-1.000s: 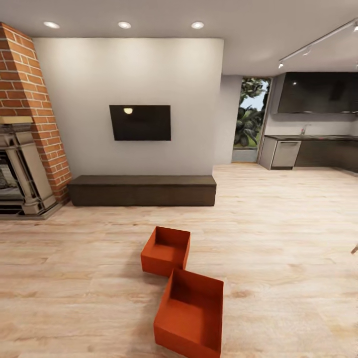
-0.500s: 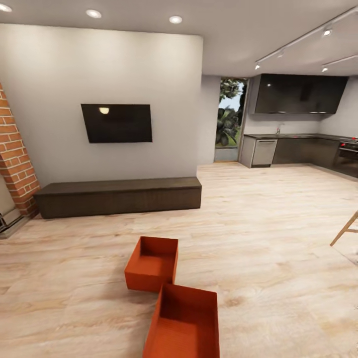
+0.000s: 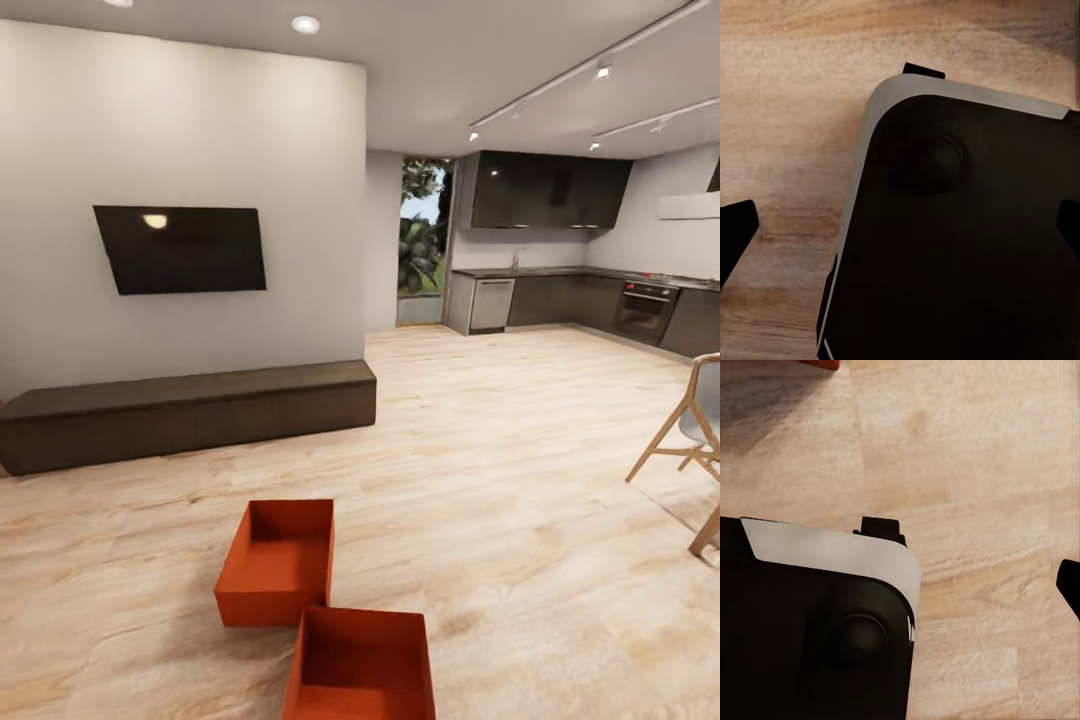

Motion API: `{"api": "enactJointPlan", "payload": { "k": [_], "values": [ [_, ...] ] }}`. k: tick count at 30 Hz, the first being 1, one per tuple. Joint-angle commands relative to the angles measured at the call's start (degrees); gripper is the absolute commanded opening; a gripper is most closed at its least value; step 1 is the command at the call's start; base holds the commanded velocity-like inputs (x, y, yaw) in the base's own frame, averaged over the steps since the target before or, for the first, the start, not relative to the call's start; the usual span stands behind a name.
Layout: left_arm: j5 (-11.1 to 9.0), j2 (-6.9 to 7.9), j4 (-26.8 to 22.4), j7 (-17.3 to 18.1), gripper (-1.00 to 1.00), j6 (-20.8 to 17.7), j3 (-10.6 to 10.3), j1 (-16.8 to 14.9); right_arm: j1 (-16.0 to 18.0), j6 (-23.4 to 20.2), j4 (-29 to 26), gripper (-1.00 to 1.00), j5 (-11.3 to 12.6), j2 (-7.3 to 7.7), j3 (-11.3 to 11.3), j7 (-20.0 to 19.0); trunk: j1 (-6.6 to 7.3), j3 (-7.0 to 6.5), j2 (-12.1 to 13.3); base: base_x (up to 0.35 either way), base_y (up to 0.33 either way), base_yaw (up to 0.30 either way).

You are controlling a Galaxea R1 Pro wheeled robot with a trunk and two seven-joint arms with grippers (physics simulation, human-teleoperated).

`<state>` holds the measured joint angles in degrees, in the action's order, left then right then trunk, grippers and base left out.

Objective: Move the two storage containers from the living room to the garage. In the garage, place one container on the floor and stack the other container on top of it (either order is fine).

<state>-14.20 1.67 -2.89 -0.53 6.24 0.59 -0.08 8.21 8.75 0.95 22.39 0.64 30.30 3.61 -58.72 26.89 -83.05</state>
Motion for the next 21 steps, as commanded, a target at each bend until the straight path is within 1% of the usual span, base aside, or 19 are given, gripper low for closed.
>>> {"api": "enactJointPlan", "payload": {
  "k": [1, 6, 21],
  "values": [
    [-0.14, 0.0, -0.01, -0.07, 1.0, 0.15, 0.03, -0.01, 0.05, 0.22, 0.1, 1.0, 0.45, -0.02, 0.48, 0.07, -0.01, 0.06, -0.03, 0.096, 0.036, -0.232],
    [-0.13, 0.0, -0.01, -0.07, 1.0, 0.18, 0.03, -0.01, 0.05, 0.22, 0.1, 1.0, 0.52, -0.02, 0.47, 0.08, -0.01, 0.06, -0.03, 0.033, 0.012, -0.122],
    [-0.13, 0.0, -0.01, -0.08, 1.0, 0.18, 0.03, -0.01, 0.05, 0.22, 0.1, 1.0, 0.12, 0.0, 0.81, 0.03, -0.01, 0.06, -0.03, 0.001, 0.0, -0.004]
  ]
}}
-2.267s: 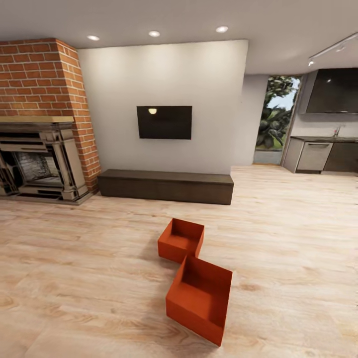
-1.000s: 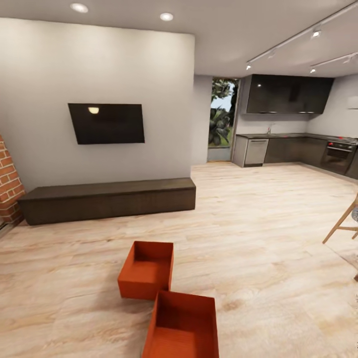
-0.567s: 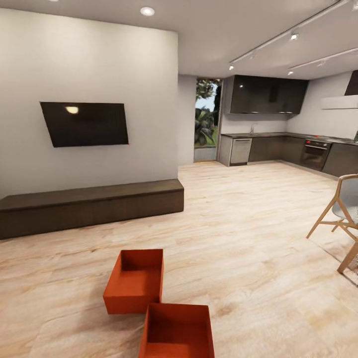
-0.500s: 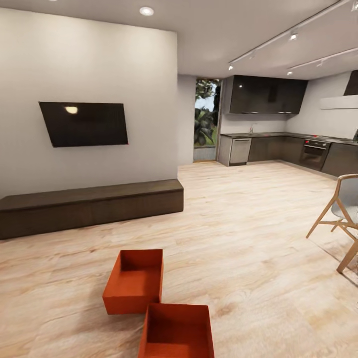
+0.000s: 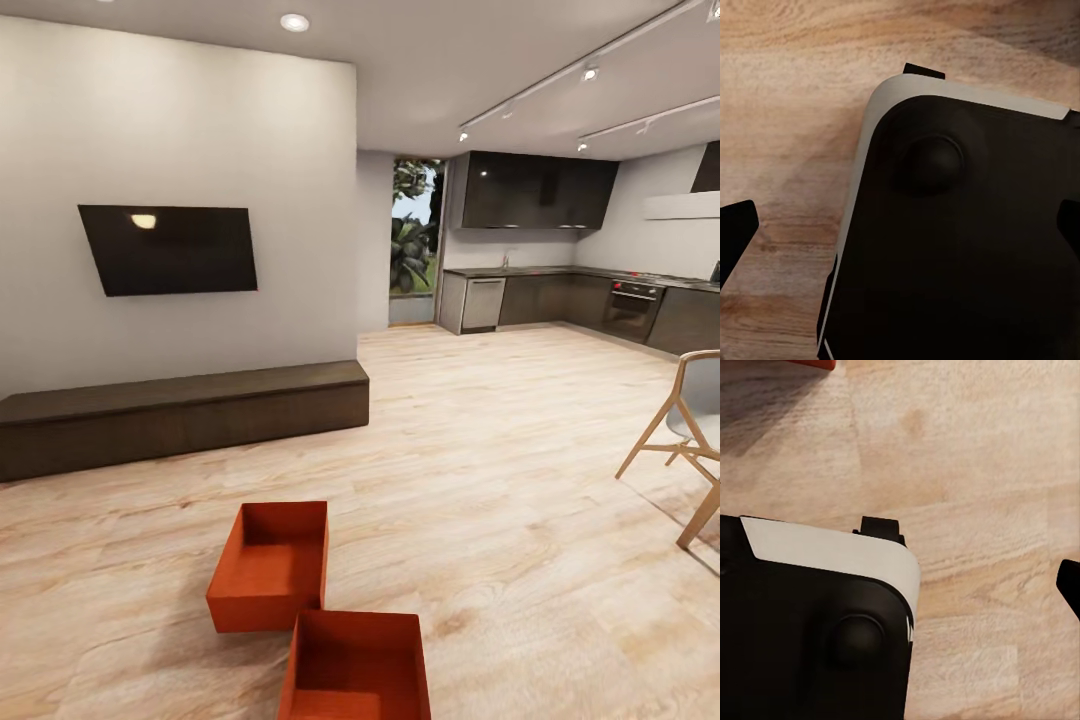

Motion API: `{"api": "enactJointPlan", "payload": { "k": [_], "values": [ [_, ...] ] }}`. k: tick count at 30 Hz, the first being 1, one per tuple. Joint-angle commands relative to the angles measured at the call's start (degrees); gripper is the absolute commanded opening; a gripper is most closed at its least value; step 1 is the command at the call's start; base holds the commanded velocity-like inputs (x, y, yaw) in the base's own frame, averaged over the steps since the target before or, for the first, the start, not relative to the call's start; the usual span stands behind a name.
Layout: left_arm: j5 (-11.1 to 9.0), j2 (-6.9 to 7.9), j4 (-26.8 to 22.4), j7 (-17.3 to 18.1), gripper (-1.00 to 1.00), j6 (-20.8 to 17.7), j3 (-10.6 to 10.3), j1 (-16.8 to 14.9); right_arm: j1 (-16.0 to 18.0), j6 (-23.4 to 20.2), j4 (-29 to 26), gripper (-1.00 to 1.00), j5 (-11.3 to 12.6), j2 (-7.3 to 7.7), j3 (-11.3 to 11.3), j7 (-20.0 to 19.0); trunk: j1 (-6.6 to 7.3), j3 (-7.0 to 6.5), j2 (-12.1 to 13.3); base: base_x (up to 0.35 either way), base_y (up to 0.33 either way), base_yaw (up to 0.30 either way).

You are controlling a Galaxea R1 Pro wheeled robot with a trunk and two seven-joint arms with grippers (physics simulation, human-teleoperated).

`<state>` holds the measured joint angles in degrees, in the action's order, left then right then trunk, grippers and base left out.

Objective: Move the two storage containers from the living room to the garage. In the garage, place one container on the floor and stack the other container on top of it (either order is fine).

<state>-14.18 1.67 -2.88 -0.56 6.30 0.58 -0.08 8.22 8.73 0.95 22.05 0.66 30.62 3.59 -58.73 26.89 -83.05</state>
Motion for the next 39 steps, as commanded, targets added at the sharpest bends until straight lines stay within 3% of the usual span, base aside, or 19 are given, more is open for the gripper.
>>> {"api": "enactJointPlan", "payload": {
  "k": [1, 11, 23, 39],
  "values": [
    [-0.15, 0.0, -0.02, -0.04, 1.0, 0.12, 0.03, -0.01, 0.04, 0.24, 0.1, 1.0, 0.45, -0.03, 0.49, 0.05, 0.0, 0.05, -0.03, 0.0, 0.0, 0.0],
    [-0.15, 0.0, -0.02, -0.06, 1.0, 0.12, 0.03, -0.01, 0.04, 0.24, 0.1, 1.0, 0.45, 0.02, 0.49, 0.08, 0.0, 0.05, -0.03, 0.125, 0.164, 0.0],
    [-0.15, 0.0, -0.02, -0.06, 1.0, 0.12, 0.03, -0.01, 0.04, 0.24, 0.1, 1.0, 0.96, -0.02, 0.23, 0.1, 0.0, 0.05, -0.03, 0.013, 0.016, -0.005],
    [-0.15, 0.0, -0.02, -0.06, 1.0, 0.12, 0.03, -0.01, 0.04, 0.24, 0.1, 1.0, 1.0, -0.05, 0.11, 0.11, 0.0, 0.05, -0.03, 0.0, 0.0, -0.122]
  ]
}}
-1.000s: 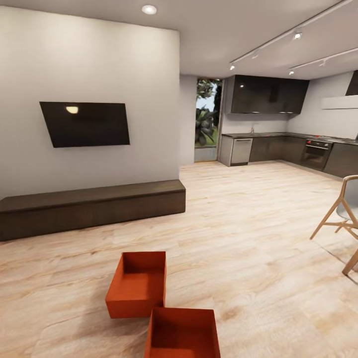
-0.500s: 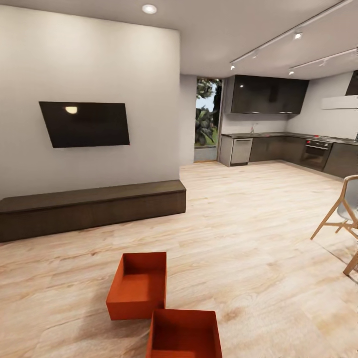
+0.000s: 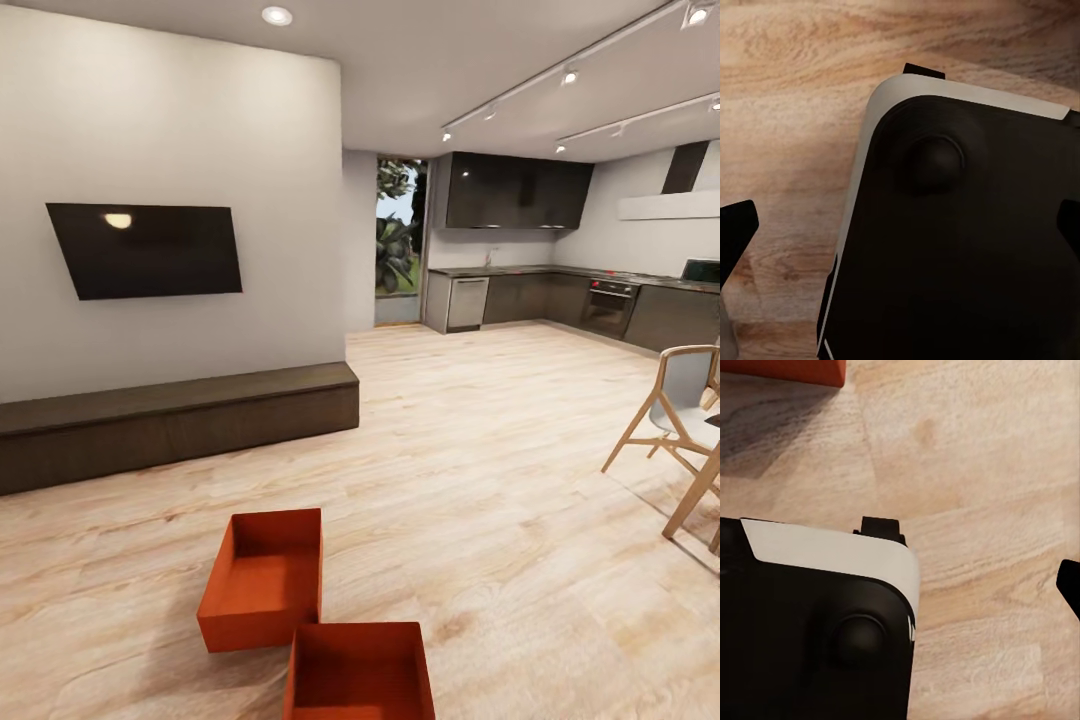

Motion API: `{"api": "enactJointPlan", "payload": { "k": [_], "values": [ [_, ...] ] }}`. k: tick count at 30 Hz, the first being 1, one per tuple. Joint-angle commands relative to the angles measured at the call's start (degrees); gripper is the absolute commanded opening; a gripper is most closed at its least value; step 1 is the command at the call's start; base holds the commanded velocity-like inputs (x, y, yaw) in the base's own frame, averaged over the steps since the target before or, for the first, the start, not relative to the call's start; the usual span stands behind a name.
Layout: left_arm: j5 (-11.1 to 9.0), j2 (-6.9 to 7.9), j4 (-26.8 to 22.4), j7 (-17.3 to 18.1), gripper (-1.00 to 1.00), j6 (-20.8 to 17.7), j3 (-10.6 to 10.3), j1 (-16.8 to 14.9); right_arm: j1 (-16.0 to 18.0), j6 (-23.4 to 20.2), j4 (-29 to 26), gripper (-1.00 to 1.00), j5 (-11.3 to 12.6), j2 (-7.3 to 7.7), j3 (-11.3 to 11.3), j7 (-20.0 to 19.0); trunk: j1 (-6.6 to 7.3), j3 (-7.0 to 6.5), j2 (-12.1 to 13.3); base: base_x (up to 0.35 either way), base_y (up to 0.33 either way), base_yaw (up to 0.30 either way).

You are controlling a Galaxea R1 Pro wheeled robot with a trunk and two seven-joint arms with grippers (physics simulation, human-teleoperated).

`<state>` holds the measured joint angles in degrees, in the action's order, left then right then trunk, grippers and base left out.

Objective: Move the two storage containers from the living room to the garage. In the garage, place one container on the floor and stack the other container on top of it (either order is fine).

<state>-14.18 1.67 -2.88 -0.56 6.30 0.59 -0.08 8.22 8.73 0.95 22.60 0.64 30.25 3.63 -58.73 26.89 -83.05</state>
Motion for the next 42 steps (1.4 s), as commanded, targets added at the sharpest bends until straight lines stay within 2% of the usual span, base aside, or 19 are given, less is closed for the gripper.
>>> {"api": "enactJointPlan", "payload": {
  "k": [1, 17, 42],
  "values": [
    [-0.15, 0.0, -0.02, -0.06, 1.0, 0.12, 0.03, -0.01, 0.04, 0.23, 0.1, 1.0, 0.43, -0.02, 0.49, 0.06, 0.0, 0.05, -0.03, 0.0, 0.0, -0.004],
    [-0.15, 0.0, -0.02, -0.06, 1.0, 0.12, 0.03, -0.01, 0.04, 0.23, 0.1, 1.0, 0.05, 0.0, 0.66, 0.0, 0.0, 0.17, -0.03, 0.0, 0.0, 0.0],
    [0.17, -0.06, -1.05, 0.03, 1.0, 0.2, -0.34, -0.01, 0.04, 0.2, 0.1, 1.0, -0.13, 0.07, 0.78, -0.64, 0.0, 2.39, -0.03, 0.0, 0.0, 0.0]
  ]
}}
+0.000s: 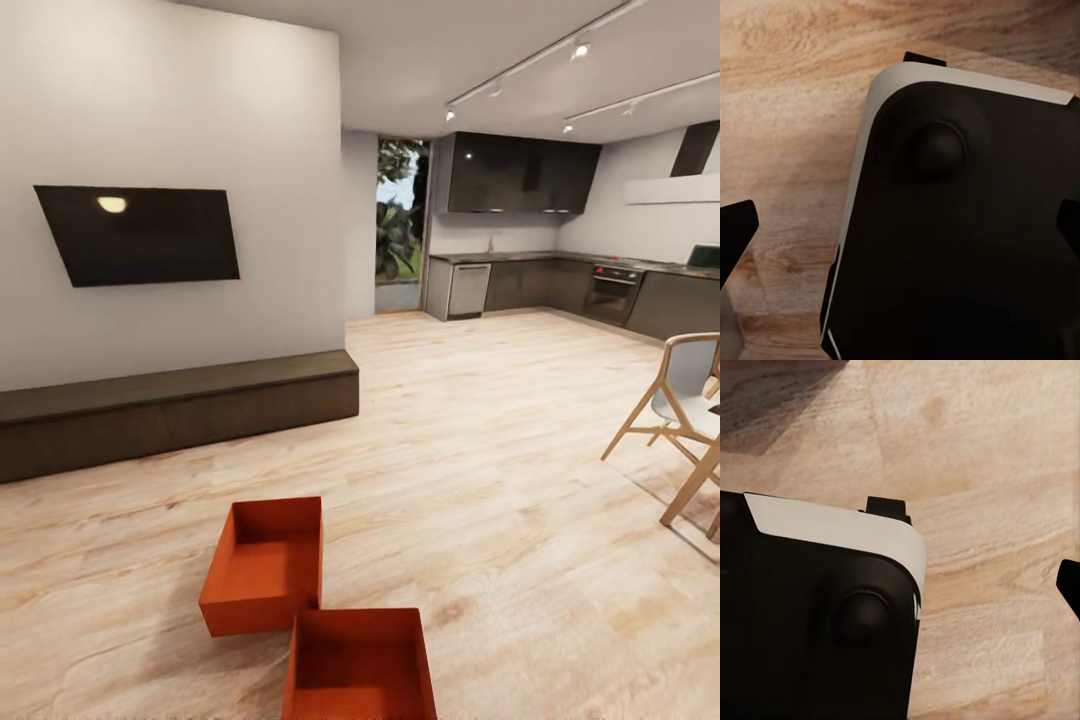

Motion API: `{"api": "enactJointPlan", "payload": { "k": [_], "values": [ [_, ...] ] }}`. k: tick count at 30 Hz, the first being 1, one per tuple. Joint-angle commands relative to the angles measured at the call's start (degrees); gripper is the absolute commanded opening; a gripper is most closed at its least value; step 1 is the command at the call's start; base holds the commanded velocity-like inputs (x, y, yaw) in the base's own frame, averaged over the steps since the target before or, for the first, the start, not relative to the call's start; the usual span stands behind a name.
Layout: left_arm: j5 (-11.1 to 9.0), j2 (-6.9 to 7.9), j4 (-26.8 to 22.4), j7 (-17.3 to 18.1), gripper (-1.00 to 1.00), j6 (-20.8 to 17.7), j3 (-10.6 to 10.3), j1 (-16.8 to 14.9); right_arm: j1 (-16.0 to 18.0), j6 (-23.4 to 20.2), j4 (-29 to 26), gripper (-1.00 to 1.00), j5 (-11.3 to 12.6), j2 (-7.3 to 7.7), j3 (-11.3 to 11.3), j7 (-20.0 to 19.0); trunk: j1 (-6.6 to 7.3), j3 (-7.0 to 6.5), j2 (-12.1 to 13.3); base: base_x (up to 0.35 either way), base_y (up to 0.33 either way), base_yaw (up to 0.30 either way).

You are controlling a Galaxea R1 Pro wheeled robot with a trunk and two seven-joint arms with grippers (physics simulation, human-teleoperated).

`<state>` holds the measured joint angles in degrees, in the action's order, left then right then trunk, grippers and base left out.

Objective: Move the two storage containers from the living room to the garage. In the garage, place one container on the floor and stack the other container on top of it (either order is fine).

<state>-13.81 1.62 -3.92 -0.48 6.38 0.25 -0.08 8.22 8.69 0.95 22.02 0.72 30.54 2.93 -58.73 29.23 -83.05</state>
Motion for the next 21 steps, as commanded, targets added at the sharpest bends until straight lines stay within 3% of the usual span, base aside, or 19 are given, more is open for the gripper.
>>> {"api": "enactJointPlan", "payload": {
  "k": [1, 21],
  "values": [
    [-0.19, 0.01, -0.02, -0.05, 1.0, 0.12, 0.0, -0.01, 0.04, 0.24, 0.1, 1.0, 0.45, -0.02, 0.48, 0.06, 0.0, 0.15, -0.03, 0.0, 0.0, 0.0],
    [-0.09, 0.05, -0.04, -0.05, 1.0, 0.12, -0.05, -0.01, 0.04, 0.27, 0.1, 1.0, 0.48, -0.02, 0.4, 0.06, 0.0, 1.97, -0.03, 0.0, 0.0, 0.0]
  ]
}}
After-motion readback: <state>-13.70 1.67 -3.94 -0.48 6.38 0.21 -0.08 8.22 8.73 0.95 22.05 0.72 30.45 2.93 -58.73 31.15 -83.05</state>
